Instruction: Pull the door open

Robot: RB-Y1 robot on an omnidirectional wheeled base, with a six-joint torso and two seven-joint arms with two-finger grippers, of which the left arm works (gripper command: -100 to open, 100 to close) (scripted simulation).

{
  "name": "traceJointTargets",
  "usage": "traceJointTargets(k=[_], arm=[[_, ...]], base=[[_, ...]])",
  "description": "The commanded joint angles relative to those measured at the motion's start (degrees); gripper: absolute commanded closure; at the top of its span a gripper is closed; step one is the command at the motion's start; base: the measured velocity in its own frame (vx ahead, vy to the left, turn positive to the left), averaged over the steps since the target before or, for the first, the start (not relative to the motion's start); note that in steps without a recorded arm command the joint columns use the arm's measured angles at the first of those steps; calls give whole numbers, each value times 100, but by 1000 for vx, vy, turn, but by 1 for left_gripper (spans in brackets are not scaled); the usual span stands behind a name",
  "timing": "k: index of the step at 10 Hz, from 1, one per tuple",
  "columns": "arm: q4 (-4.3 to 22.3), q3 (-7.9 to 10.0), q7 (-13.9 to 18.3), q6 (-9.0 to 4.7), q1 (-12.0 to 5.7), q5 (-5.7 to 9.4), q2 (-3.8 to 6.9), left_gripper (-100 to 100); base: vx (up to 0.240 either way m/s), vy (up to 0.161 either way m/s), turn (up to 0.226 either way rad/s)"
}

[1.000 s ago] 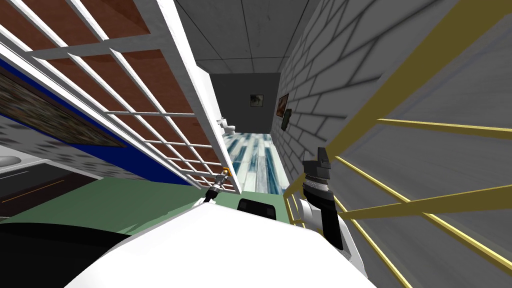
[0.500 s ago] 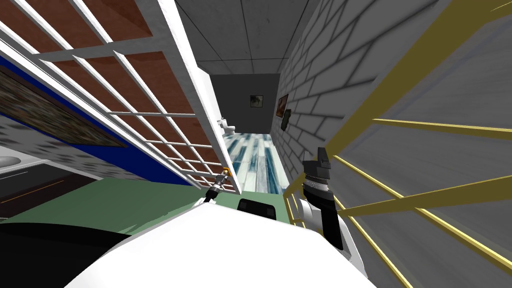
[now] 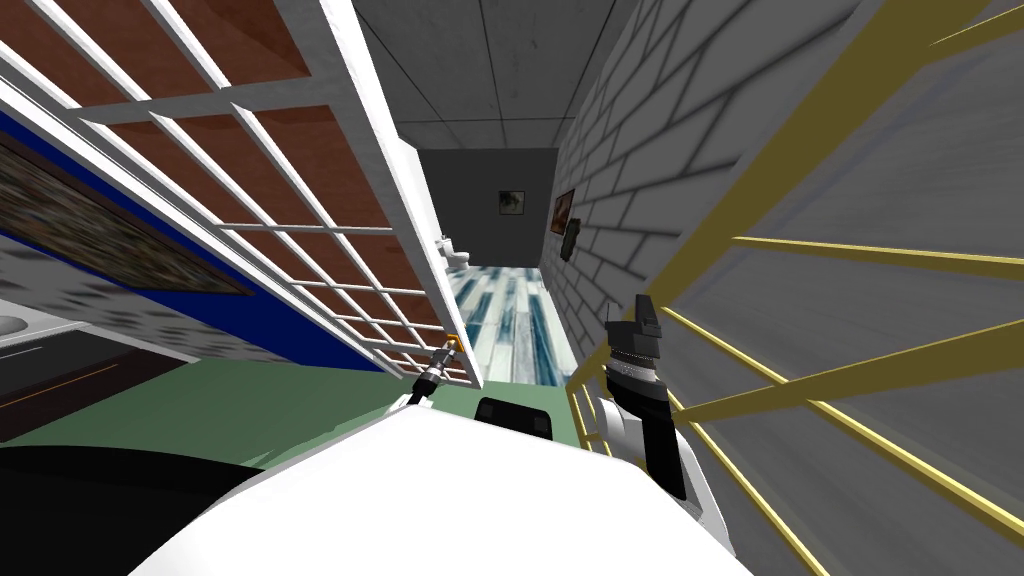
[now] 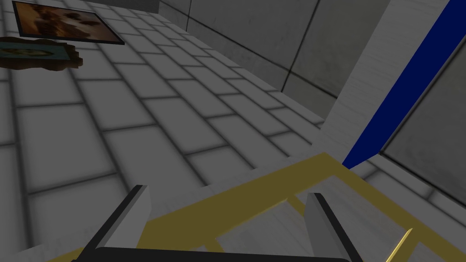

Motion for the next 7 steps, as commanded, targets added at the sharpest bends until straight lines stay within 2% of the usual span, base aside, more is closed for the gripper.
traceJointTargets(k=[1,6,7], arm=[[44,-40,256,-10,-19,45,-13,100],[119,-142,991,-5,-89,213,-3,100],[119,-142,1029,-5,-89,213,-3,100]], base=[[-29,14,-27],[-32,14,-26],[-24,12,-21]])
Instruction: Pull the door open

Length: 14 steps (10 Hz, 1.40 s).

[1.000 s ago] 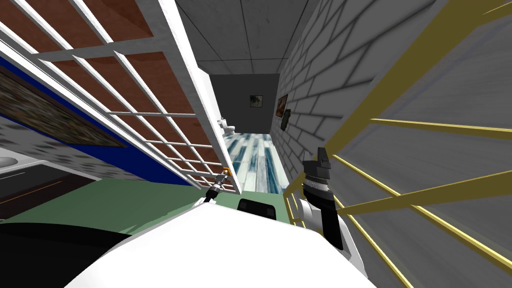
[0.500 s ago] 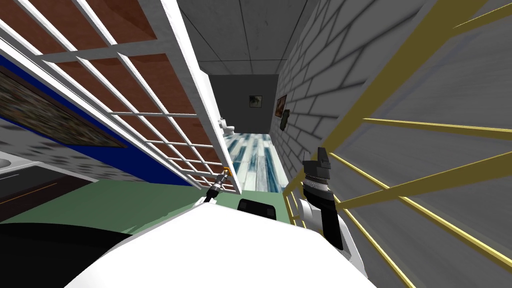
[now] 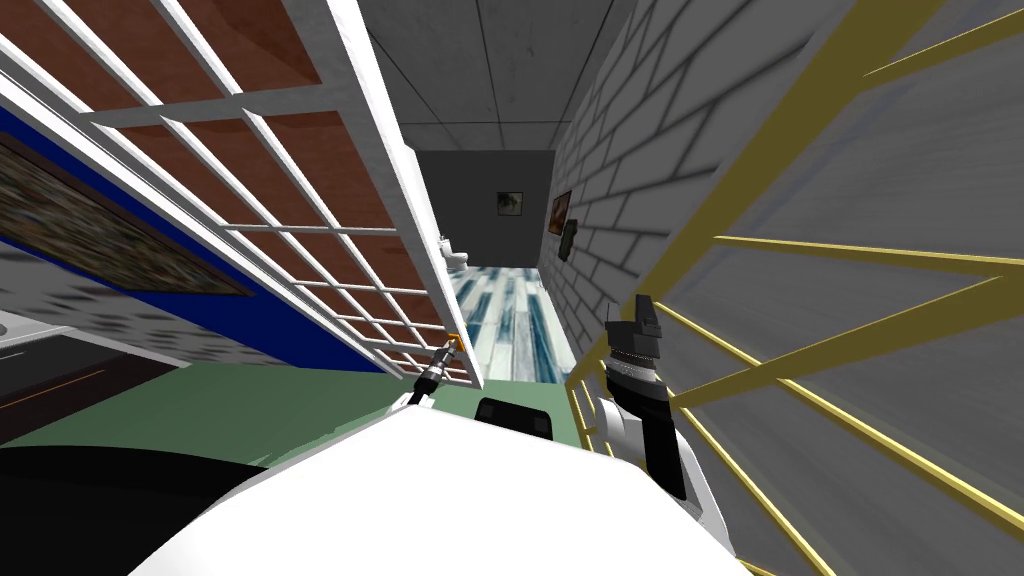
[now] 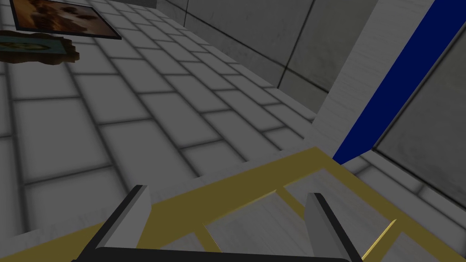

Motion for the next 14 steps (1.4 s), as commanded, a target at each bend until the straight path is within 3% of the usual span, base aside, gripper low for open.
traceJointTargets(k=[1,14], arm=[[29,-53,255,10,-13,40,-29,100],[231,-323,2060,24,-199,487,-3,100]], base=[[-26,6,-14],[-35,14,-27]])
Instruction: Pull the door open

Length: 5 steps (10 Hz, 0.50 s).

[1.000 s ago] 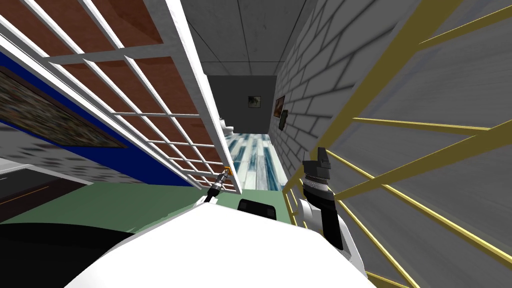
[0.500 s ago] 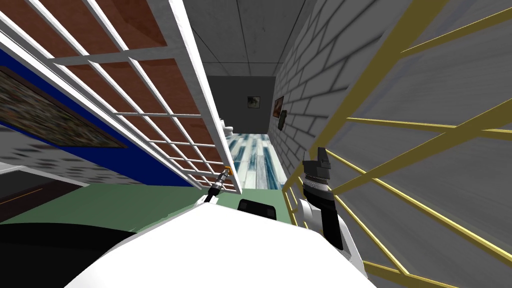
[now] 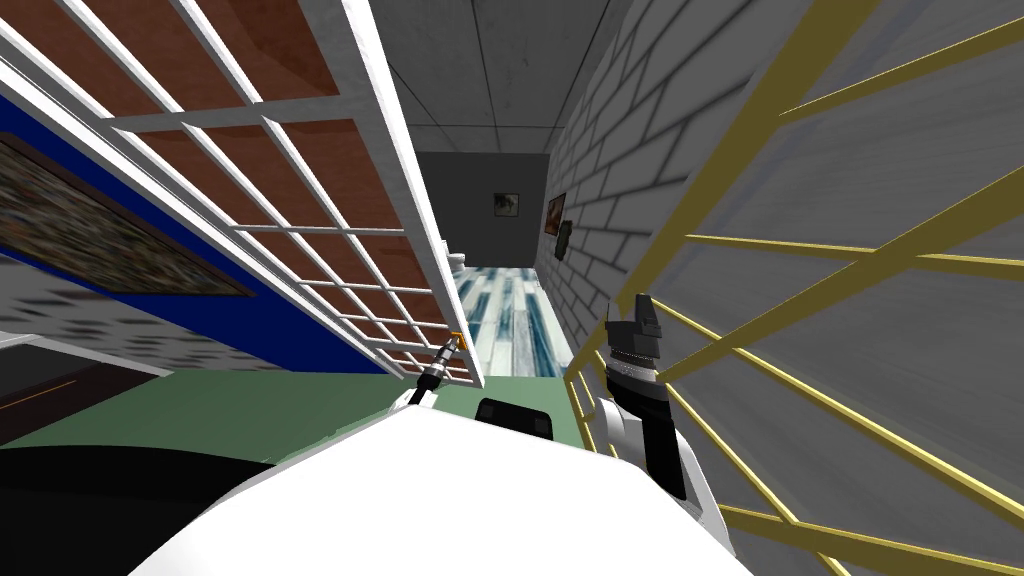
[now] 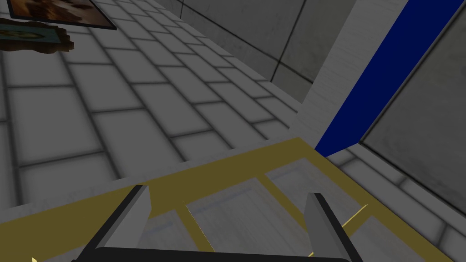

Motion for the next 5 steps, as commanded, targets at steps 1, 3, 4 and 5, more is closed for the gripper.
traceJointTargets(k=[1,3,4,5], arm=[[33,-107,286,10,-2,67,-71,100],[60,-144,590,12,-28,128,-67,100],[60,-144,608,12,-28,128,-67,100],[91,-185,828,14,-56,196,-64,100]], base=[[-50,18,-64],[-40,15,-20],[-31,18,-11],[-39,12,-28]])
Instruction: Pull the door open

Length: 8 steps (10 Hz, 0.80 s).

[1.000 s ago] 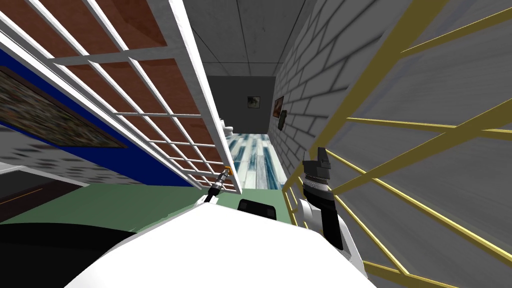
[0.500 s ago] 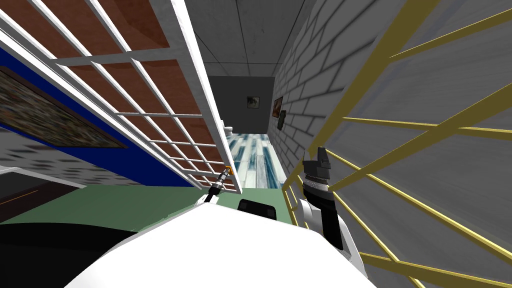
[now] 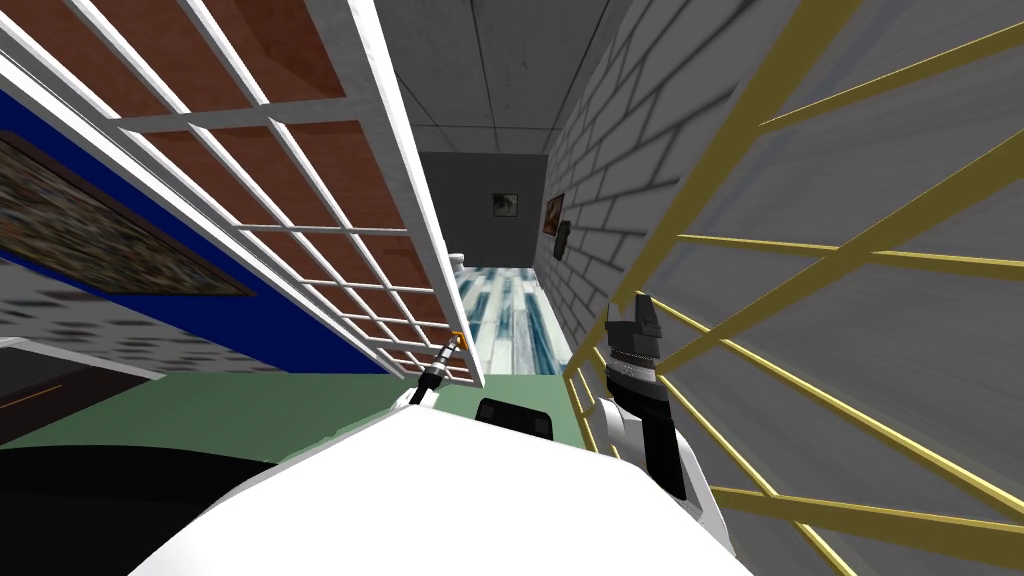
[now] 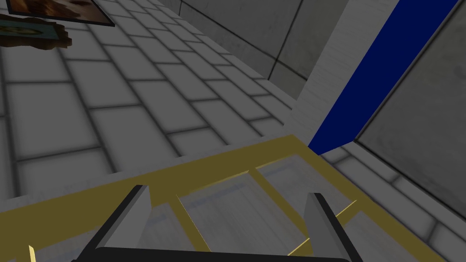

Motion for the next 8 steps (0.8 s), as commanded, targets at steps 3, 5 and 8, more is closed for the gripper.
traceJointTargets(k=[3,5,8], arm=[[96,-167,543,14,-51,139,-61,100],[127,-208,841,16,-79,206,-57,100],[190,-292,1265,21,-137,346,-49,100]], base=[[-43,14,-38],[-39,20,-39],[-42,16,-28]])
